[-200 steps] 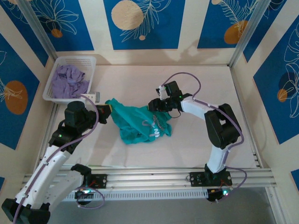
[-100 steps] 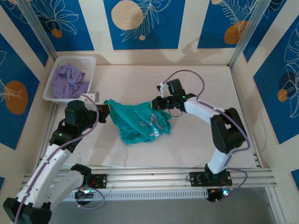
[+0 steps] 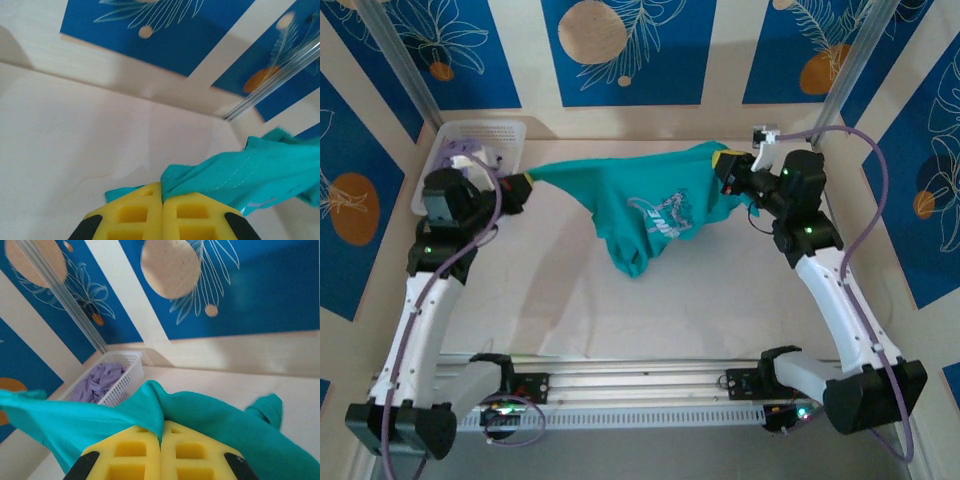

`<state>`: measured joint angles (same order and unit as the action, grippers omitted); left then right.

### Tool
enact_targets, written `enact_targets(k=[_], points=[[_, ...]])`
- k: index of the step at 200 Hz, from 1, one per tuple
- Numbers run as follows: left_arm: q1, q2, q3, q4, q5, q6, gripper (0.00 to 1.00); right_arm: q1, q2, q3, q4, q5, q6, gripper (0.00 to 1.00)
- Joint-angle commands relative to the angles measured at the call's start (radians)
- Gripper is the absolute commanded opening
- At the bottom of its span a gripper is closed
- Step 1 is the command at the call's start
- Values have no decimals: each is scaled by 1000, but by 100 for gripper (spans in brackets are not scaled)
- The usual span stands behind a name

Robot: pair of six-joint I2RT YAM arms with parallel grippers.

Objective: Fold the inside-out t-shirt

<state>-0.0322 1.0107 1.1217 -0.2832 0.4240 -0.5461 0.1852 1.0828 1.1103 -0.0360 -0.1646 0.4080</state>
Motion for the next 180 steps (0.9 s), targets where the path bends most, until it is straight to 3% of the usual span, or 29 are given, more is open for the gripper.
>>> enact_targets(k=[1,43,100,180], points=[[121,23,52,150,123,-220,0,-1,-72,-36,49,83,0,0],[118,57,-24,233,196,-257,0,173,-126,-207,-20,164,-99,0],[61,47,-45,165,177,-164,0,180,-90,-178,-49,137,-89,0],[76,45,-34,112,84,-111,0,283,161,-143,-220,28,-71,7]])
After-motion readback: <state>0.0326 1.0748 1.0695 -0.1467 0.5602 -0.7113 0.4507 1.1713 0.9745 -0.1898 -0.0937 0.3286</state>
